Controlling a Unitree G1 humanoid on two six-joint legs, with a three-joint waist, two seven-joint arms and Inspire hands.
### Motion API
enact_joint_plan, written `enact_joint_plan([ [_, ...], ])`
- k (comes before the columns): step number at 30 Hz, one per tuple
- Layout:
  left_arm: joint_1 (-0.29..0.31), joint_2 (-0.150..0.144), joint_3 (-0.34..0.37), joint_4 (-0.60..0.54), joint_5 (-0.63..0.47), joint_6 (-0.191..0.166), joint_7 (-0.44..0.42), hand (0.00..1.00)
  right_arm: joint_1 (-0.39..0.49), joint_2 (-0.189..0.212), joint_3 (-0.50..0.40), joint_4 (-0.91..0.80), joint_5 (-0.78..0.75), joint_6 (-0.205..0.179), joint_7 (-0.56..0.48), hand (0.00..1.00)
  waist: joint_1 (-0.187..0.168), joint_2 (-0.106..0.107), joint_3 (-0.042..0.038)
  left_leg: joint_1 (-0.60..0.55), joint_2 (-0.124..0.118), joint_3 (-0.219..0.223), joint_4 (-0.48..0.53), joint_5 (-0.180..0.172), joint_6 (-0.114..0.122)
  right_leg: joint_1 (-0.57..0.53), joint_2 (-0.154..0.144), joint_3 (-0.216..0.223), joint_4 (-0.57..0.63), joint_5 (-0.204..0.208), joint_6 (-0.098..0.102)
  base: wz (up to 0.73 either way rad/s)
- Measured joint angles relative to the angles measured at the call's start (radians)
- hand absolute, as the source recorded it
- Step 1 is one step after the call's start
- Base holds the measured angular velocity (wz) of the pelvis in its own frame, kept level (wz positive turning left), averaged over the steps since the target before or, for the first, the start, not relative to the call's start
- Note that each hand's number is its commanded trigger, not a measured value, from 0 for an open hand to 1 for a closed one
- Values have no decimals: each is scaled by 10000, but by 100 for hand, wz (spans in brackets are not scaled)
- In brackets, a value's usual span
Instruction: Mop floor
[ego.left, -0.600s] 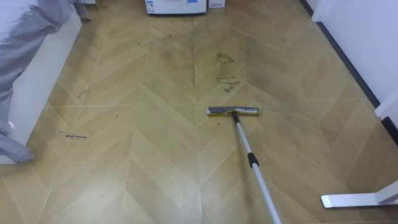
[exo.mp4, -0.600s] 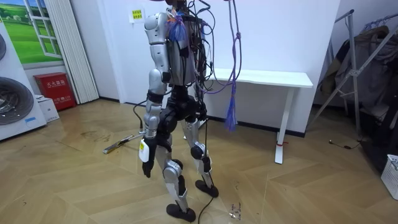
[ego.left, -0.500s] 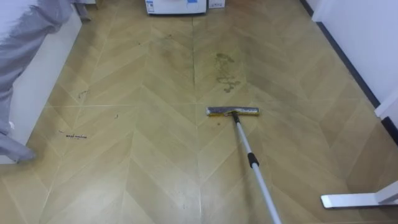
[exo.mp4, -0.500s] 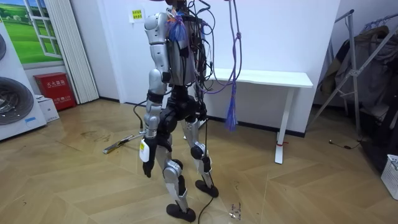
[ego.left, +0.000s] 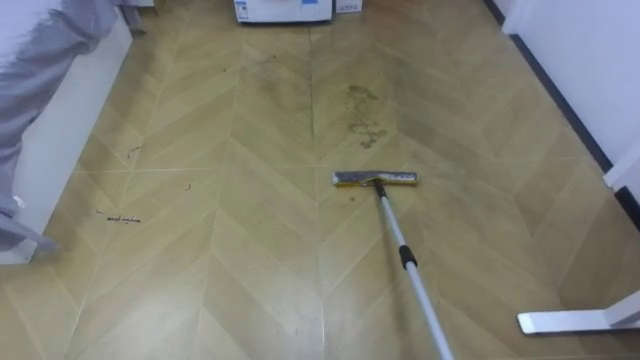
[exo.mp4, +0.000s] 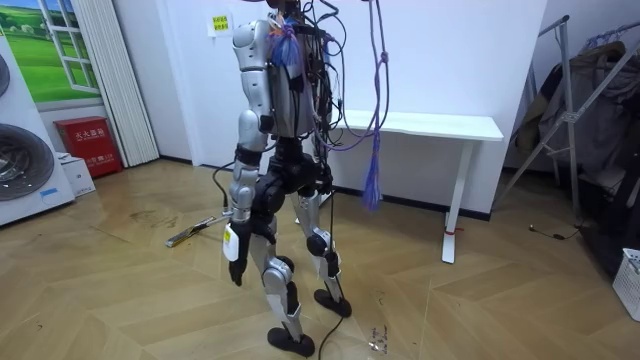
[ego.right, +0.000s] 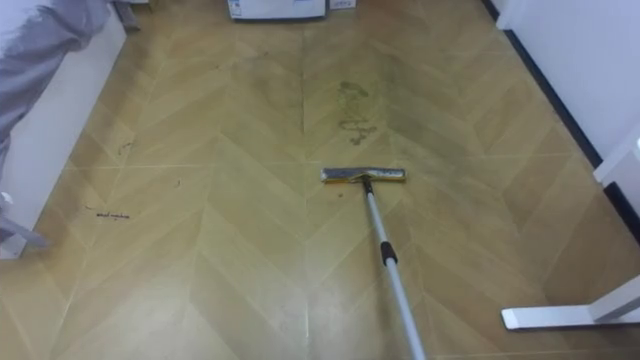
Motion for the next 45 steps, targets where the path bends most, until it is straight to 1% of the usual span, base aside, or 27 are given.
enact_joint_plan([
  [4, -87, 49, -15, 0, -4, -15, 1, 0, -32, -16, 12, -1, 139, 1, 4, 100, -13, 13, 5, -210, 15, 1, 70, -1, 0, -207, 0, -24, 91, 0, 0, 0],
  [7, -169, 90, -16, 2, 40, -37, -1, 0, -152, -33, 16, 28, 174, 1, 20, 100, -8, 37, -12, -419, 20, 38, 187, -3, 4, -402, -2, -7, 143, 0, -1, 0],
  [8, -231, 91, -17, 2, 54, -38, -4, 0, -216, -38, 16, 122, 163, 1, 19, 100, -12, 109, -50, -521, 28, 39, 222, -2, 6, -527, -2, -2, 206, 0, 0, 0],
  [10, -301, 97, -24, 3, 56, -43, -4, 0, -302, -42, 19, 247, 166, 2, 20, 100, -13, 104, -34, -609, 45, 68, 247, 0, 8, -666, -3, 3, 309, 0, 0, -2],
  [15, -606, 107, -92, 25, 40, -52, 1, 0, -539, -68, 15, 343, 262, 2, -4, 100, 8, 159, -57, -1261, 92, 96, 540, -13, 27, -1258, -2, -36, 526, 0, -1, 0],
  [18, -754, 113, -104, 28, 54, -74, 5, 0, -648, -75, 15, 356, 432, 1, -13, 100, -11, 177, -13, -1627, 124, 91, 713, -17, 40, -1584, 11, -52, 626, 0, -1, 0],
  [19, -812, 115, -145, 26, 45, -87, 7, 0, -661, -88, 65, 354, 583, 0, -32, 100, -18, 216, -10, -1825, 142, 85, 771, -19, 43, -1748, 20, -75, 660, 1, -2, 4],
  [21, -961, 122, -300, 65, 37, -124, 14, 0, -728, -107, 114, 358, 663, -20, -98, 100, -45, 217, -12, -2178, 159, 11, 917, -28, 57, -2028, 42, -126, 702, 10, -17, 7],
  [22, -1126, 116, -405, 257, 38, -182, 23, 0, -760, -142, 109, 395, 680, -82, -112, 100, -47, 292, 14, -2377, 171, -30, 1099, -40, 74, -2202, 50, -123, 799, 12, -21, 8],
  [24, -1323, 75, -538, 538, 24, -260, 37, 0, -830, -252, 110, 471, 765, -232, -113, 100, -61, 385, 5, -2762, 216, -43, 1342, -73, 115, -2597, 55, -112, 1070, 9, -24, 2],
  [25, -1441, 64, -566, 617, 11, -286, 118, 0, -915, -295, 108, 511, 828, -269, -123, 100, -62, 452, 36, -2993, 224, -40, 1431, -75, 125, -2927, 37, -67, 1318, -5, -26, -9],
  [27, -1542, 69, -562, 664, -150, -288, 327, 0, -1085, -305, 118, 727, 975, -269, -140, 100, -52, 444, 71, -3264, 207, 1, 1595, -96, 167, -3375, -55, -27, 1800, -137, -32, -9],
  [28, -1616, 62, -536, 740, -408, -306, 480, 0, -1180, -284, 118, 900, 960, -267, -142, 100, -52, 410, 79, -3535, 183, -8, 1822, -159, 211, -3792, -146, 6, 2327, -331, -23, 0],
  [29, -1762, 9, -416, 865, -566, -312, 612, 0, -1188, -273, 110, 964, 965, -271, -158, 100, -41, 385, 85, -3886, 151, -25, 2143, -241, 234, -4253, -237, 12, 2933, -544, -74, 0],
  [30, -1821, -16, -341, 897, -627, -308, 668, 0, -1189, -270, 110, 1005, 972, -271, -181, 100, -41, 387, 87, -4097, 151, -35, 2350, -295, 247, -4506, -272, 11, 3217, -625, -69, 6],
  [31, -1860, -23, -291, 913, -784, -307, 793, 0, -1187, -264, 112, 1134, 988, -269, -239, 100, -40, 375, 89, -4483, 139, -37, 2740, -406, 256, -4941, -354, 18, 3743, -816, -101, 4],
  [32, -1859, -25, -290, 914, -806, -309, 843, 0, -1186, -269, 112, 1185, 993, -267, -269, 100, -34, 378, 88, -4697, 151, -36, 2948, -476, 252, -5179, -372, 40, 3992, -908, -96, -3],
  [33, -1867, -29, -295, 917, -1136, -298, 995, 0, -1182, -270, 119, 1212, 1061, -257, -365, 100, -45, 374, 101, -5444, 190, -91, 3649, -679, 224, -5930, -382, 193, 4688, -1207, -132, -3],
  [35, -1941, -41, -289, 990, -1250, -288, 1067, 0, -1177, -268, 119, 1241, 1110, -257, -402, 100, -56, 383, 106, -5958, 174, -264, 4114, -835, 185, -6351, -378, 235, 5070, -1488, -153, 4],
  [36, -2012, -56, -290, 1027, -1407, -260, 1106, 0, -1175, -273, 121, 1279, 1164, -257, -432, 100, -66, 382, 112, -6442, 175, -371, 4650, -975, 143, -6781, -387, 263, 5559, -1791, -233, 13],
  [38, -2030, -68, -311, 1087, -1695, -268, 1301, 0, -1165, -269, 257, 1308, 1433, -256, -521, 100, -40, 378, 110, -7214, 228, -455, 5578, -1210, 48, -7550, -417, 256, 6602, -2213, -381, 11],
  [40, -2032, -79, -389, 1158, -1979, -256, 1417, 0, -1167, -264, 340, 1308, 1604, -257, -663, 100, -2, 367, 103, -7632, 281, -478, 6123, -1331, -18, -8006, -447, 264, 7289, -2474, -489, 4],
  [41, -2018, -77, -435, 1178, -2197, -255, 1510, 0, -1175, -262, 551, 1308, 1845, -257, -781, 100, 79, 380, 95, -7847, 305, -577, 6404, -1380, -86, -8218, -434, 250, 7637, -2603, -593, 6],
  [42, -2014, -62, -512, 1187, -2344, -255, 1554, 0, -1186, -263, 677, 1311, 1996, -251, -824, 100, 102, 392, 99, -7944, 322, -599, 6566, -1403, -127, -8293, -418, 227, 7805, -2668, -632, 4],
  [43, -1981, -44, -610, 1194, -2410, -254, 1606, 0, -1192, -236, 797, 1321, 2158, -241, -908, 100, 237, 422, 97, -8112, 375, -722, 6914, -1465, -235, -8435, -372, 174, 8135, -2816, -747, 9],
  [44, -1954, -43, -689, 1201, -2618, -248, 1696, 0, -1338, -219, 780, 1362, 2184, -218, -992, 100, 306, 427, 96, -8243, 382, -845, 7204, -1507, -311, -8550, -381, 99, 8461, -2991, -918, 9],
  [45, -1939, -35, -743, 1231, -2741, -240, 1728, 0, -1455, -216, 750, 1443, 2184, -205, -1013, 100, 313, 416, 104, -8297, 385, -872, 7370, -1508, -331, -8608, -395, 103, 8626, -3080, -988, 9],
])
